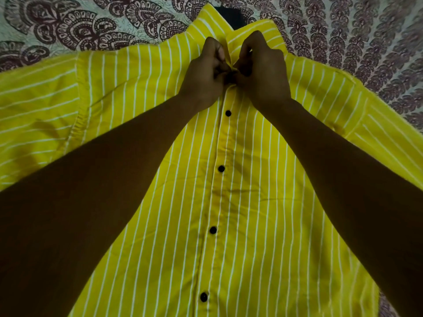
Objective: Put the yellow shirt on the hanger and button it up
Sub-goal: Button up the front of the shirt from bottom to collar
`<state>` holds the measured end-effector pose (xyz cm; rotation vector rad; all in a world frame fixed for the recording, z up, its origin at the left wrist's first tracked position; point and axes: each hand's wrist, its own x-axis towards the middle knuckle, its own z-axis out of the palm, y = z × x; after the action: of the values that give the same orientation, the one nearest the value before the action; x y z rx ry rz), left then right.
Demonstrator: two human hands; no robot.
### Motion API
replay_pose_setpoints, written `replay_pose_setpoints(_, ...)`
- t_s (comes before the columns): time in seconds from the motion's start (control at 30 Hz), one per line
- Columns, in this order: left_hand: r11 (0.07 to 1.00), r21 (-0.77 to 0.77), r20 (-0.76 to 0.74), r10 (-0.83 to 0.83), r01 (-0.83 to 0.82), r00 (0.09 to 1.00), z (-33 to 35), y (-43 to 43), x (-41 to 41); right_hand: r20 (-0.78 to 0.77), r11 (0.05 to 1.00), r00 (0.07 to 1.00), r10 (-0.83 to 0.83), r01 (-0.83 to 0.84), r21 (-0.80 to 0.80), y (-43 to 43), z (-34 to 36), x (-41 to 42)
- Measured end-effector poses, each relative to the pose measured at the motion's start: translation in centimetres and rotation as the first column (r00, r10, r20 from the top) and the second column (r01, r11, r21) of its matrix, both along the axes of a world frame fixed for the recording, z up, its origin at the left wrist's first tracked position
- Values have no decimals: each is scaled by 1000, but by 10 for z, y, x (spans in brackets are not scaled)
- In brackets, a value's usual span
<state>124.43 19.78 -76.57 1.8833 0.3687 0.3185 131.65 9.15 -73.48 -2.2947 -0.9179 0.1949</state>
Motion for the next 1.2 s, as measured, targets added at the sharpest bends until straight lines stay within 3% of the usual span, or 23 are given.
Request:
replay_pose_setpoints(0.2,992,-104,-50,59,-64,997,-1,2,4,108,995,991,84,-79,-56,3,1,-3)
replay_pose_setpoints(0.3,991,-109,-55,72,-78,996,2,1,4,222,989,968,120,-96,-113,4,1,-3)
replay_pose_setpoints(0.4,993,-74,-77,82,-88,994,6,3,3,268,991,955,127,-113,-65,2,-1,-5)
replay_pose_setpoints(0.47,999,9,-66,52,-51,996,12,1,0,223,996,971,81,-84,2,1,-4,-6)
replay_pose_setpoints(0.53,974,226,-14,17,-14,1000,16,-4,-5,120,996,993,14,-25,89,-1,-8,-7)
replay_pose_setpoints(0.6,842,537,59,18,-47,998,15,-6,-11,18,975,998,-55,49,215,-1,-7,-7)
replay_pose_setpoints(0.67,726,684,101,7,-74,995,12,0,-13,-40,942,995,-91,99,322,-1,-5,-8)
replay_pose_setpoints(0.87,678,733,2,-93,62,996,26,13,0,-163,846,977,-139,203,493,-4,-5,-13)
replay_pose_setpoints(1.07,656,751,-94,1,70,996,28,17,9,-145,858,974,-174,223,463,-4,-10,-12)
replay_pose_setpoints(1.2,625,779,-55,1,43,998,31,14,9,-103,867,975,-199,224,444,-6,-12,-12)
